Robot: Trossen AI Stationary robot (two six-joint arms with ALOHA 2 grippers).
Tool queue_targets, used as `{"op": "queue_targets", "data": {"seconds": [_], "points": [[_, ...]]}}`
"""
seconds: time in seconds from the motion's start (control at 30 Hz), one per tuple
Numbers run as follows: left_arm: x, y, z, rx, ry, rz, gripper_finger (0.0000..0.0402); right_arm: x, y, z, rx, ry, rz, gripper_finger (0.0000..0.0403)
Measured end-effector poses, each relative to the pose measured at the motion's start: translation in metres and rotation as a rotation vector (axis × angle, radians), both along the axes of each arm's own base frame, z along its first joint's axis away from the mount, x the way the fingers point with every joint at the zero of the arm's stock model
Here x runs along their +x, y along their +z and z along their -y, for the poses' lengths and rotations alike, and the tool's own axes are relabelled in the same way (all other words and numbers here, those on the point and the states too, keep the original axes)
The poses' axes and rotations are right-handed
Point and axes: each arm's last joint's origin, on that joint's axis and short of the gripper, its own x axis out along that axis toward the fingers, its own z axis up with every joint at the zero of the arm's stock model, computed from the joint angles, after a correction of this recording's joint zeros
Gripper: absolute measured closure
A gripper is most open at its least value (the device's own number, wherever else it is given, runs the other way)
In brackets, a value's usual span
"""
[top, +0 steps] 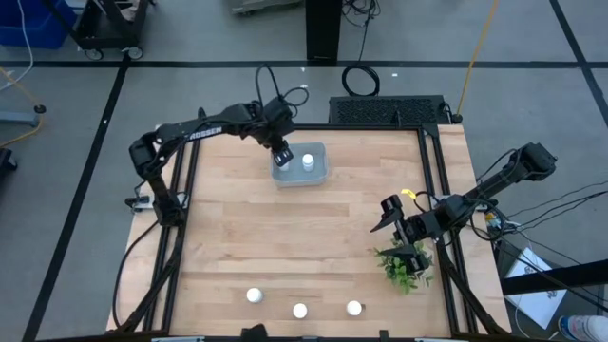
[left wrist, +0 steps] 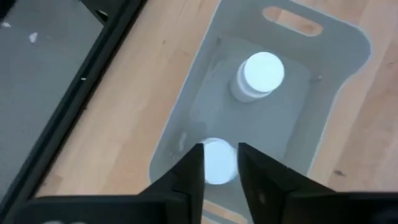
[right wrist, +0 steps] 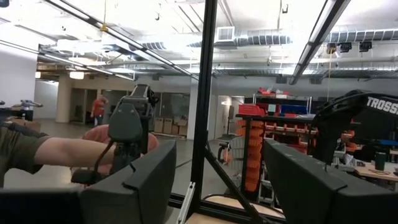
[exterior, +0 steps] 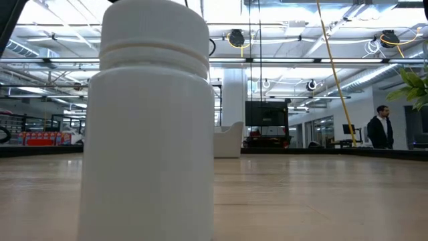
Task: Pick and place pill bottles into a basket
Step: Put the white bottle into the gray bin
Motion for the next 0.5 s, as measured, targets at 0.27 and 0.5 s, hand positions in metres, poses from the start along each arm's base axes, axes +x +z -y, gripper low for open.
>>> {"op": "queue_targets", "data": {"seconds": [0.27, 0.5], "points": [[-0.0052, 0.0103, -0.0017, 0.031, 0.015, 0.029, 0.0337, 0.0000, -0.0001, 0.0000, 0.000, 0.000, -0.001, 0.0165], [-0.0062, 0.0092, -0.0009, 0.025, 0.014, 0.013, 0.0326, 0.0001, -0.0003, -0.0001, -0.001, 0.000, -0.003, 0.0165]]}}
